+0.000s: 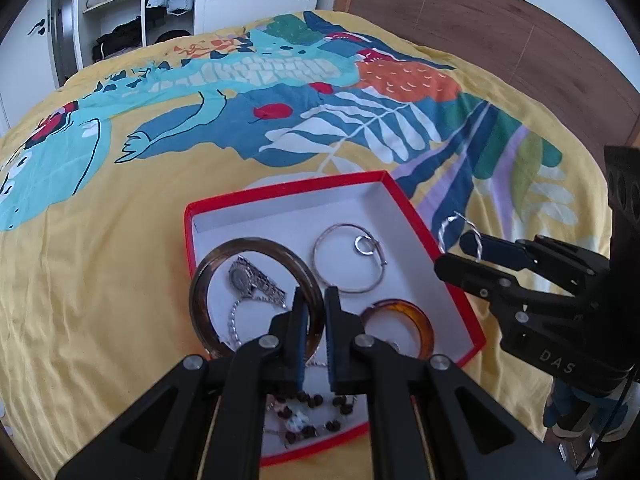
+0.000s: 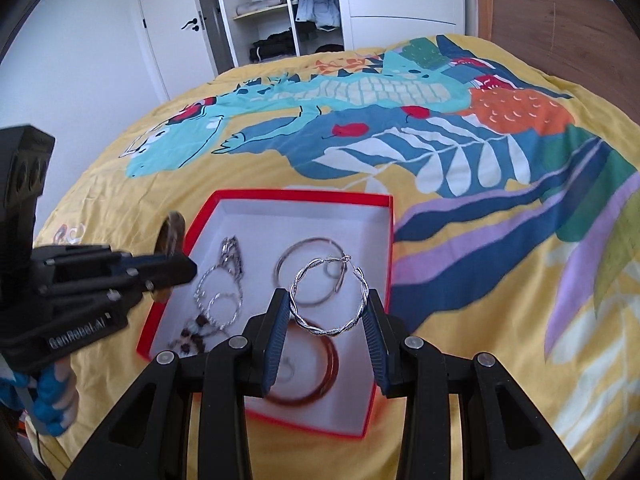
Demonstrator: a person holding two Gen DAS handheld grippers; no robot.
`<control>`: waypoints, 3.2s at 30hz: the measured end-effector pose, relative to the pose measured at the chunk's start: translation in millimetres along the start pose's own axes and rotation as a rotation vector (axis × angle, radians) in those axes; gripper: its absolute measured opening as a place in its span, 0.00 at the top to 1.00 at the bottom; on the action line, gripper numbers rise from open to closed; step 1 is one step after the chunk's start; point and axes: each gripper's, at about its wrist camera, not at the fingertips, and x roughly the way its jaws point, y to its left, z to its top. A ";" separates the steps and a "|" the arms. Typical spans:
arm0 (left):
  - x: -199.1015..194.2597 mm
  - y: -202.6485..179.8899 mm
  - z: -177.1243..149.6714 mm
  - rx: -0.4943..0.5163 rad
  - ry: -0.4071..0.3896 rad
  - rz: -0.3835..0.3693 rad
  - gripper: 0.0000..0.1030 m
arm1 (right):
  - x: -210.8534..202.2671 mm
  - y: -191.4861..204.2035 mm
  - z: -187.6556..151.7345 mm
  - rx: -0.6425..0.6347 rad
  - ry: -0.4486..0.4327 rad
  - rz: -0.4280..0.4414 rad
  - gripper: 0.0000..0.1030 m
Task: Organize jewelry
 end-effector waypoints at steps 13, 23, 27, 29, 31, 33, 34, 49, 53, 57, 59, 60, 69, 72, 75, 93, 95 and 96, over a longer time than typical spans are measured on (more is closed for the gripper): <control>49.2 28.2 29.6 -0.011 0.007 0.081 0.92 | 76.6 2.4 41.1 0.023 0.067 0.037 0.64; 67.7 36.8 16.8 -0.022 0.008 0.072 0.90 | 109.4 -1.4 36.0 0.024 0.148 -0.025 0.64; 67.7 39.6 15.8 -0.030 -0.002 0.057 0.89 | 115.5 -1.7 35.7 0.011 0.168 -0.050 0.64; 67.9 40.3 15.3 -0.034 -0.005 0.055 0.89 | 116.9 -0.5 35.0 0.000 0.172 -0.061 0.64; 68.3 39.8 14.9 -0.028 -0.010 0.056 0.89 | 117.4 -1.0 33.9 -0.001 0.170 -0.063 0.63; 67.9 38.4 13.7 -0.015 -0.018 0.059 0.89 | 117.6 -2.0 32.7 -0.001 0.168 -0.061 0.63; 67.9 38.2 12.9 -0.011 -0.020 0.058 0.89 | 117.6 -1.9 32.7 0.000 0.167 -0.061 0.64; 67.0 39.4 8.5 -0.002 -0.021 0.044 0.89 | 107.3 -2.7 36.5 -0.007 0.154 -0.054 0.56; 67.7 39.1 8.7 -0.006 -0.009 0.028 0.84 | 100.0 -6.0 36.8 0.002 0.139 -0.057 0.55; 65.9 42.0 7.0 -0.034 -0.006 0.027 0.64 | 83.7 -10.6 36.3 0.030 0.104 -0.052 0.54; 63.5 42.8 7.7 -0.046 -0.009 0.023 0.63 | 72.9 -12.0 36.1 0.045 0.083 -0.049 0.54; 61.8 42.1 8.2 -0.049 -0.009 0.022 0.63 | 68.2 -13.1 36.1 0.051 0.076 -0.051 0.54; 30.3 17.1 13.0 -0.013 -0.036 0.003 0.63 | 12.3 -16.9 25.8 0.093 0.013 -0.074 0.52; 9.7 9.9 11.6 -0.010 -0.052 0.009 0.63 | -5.7 -12.9 17.9 0.101 0.004 -0.077 0.50; -16.2 4.8 6.3 -0.014 -0.061 0.035 0.63 | -23.9 -3.1 7.4 0.092 -0.004 -0.086 0.50; -184.2 18.9 -93.7 -0.104 -0.088 0.307 0.46 | -114.4 102.6 -54.6 0.074 -0.021 -0.009 0.45; -198.9 23.2 -103.8 -0.117 -0.095 0.327 0.45 | -122.5 115.3 -59.0 0.061 -0.027 -0.003 0.44; -207.0 25.6 -109.7 -0.124 -0.100 0.339 0.44 | -127.7 123.4 -61.6 0.053 -0.031 0.002 0.44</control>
